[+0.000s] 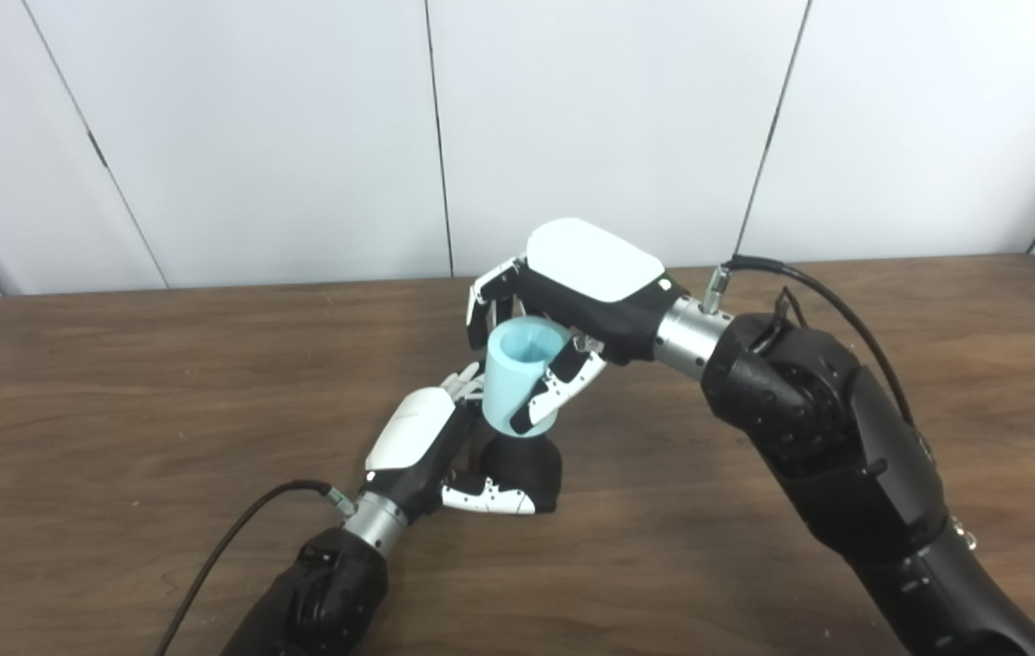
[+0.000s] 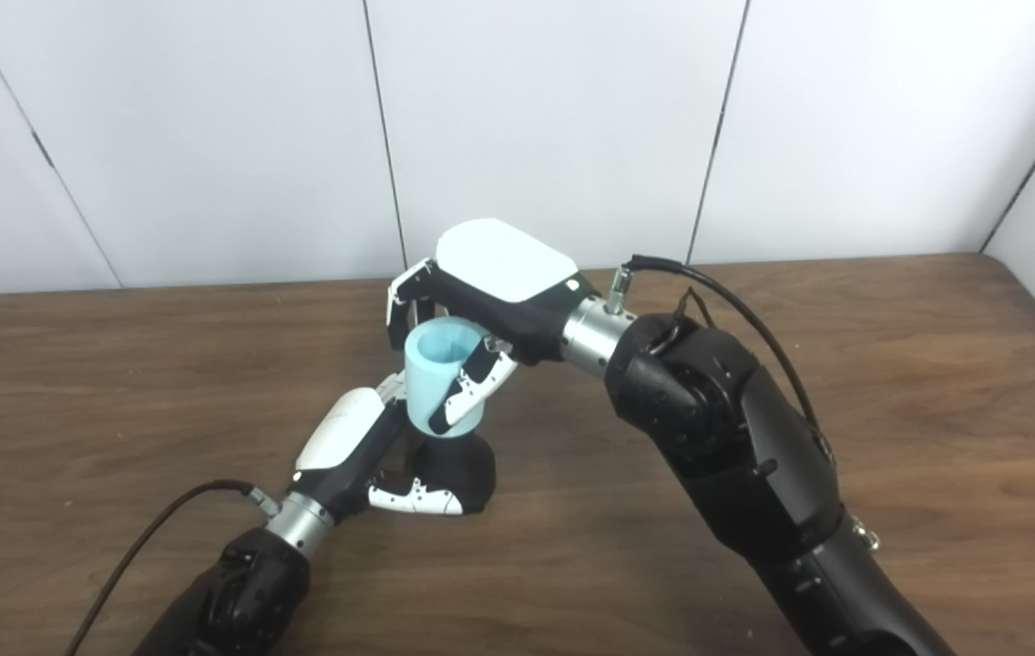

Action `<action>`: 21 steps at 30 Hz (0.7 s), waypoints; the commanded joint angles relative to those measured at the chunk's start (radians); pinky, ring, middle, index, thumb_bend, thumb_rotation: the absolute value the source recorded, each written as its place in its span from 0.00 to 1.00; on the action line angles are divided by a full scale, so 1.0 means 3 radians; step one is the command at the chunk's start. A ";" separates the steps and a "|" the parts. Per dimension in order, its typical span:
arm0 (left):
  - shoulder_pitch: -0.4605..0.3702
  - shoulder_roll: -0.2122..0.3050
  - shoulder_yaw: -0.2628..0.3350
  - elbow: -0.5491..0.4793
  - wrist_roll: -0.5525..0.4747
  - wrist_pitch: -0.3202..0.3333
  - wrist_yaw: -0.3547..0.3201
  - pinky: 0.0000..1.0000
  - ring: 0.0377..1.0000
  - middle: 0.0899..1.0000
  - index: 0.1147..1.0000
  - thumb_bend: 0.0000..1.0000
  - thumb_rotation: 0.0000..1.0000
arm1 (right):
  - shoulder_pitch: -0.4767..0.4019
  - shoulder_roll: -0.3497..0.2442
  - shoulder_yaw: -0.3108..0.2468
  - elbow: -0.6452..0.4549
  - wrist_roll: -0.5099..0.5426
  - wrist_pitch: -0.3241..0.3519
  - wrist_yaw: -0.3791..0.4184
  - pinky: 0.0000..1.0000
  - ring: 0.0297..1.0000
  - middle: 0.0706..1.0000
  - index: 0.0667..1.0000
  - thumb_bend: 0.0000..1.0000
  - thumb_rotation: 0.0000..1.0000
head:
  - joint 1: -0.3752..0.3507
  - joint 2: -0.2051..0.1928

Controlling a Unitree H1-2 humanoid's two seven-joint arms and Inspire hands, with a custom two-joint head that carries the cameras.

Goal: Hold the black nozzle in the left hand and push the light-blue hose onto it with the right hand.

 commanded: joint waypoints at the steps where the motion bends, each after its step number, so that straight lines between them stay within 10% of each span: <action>1: 0.0715 0.0017 -0.0207 0.0409 0.0065 0.0058 -0.0073 1.00 1.00 0.91 0.34 0.75 0.51 | -0.0050 0.0004 -0.0001 -0.0082 -0.0030 0.0001 -0.0053 0.19 0.25 0.36 0.48 0.52 0.00 | -0.0003 0.0003; 21: 0.0708 0.0007 -0.0210 0.0419 0.0062 0.0056 -0.0067 1.00 1.00 0.91 0.35 0.75 0.51 | -0.0127 -0.0128 0.0318 -0.0167 -0.0382 -0.0416 -0.0082 0.31 0.34 0.40 0.49 0.53 0.01 | -0.0002 0.0011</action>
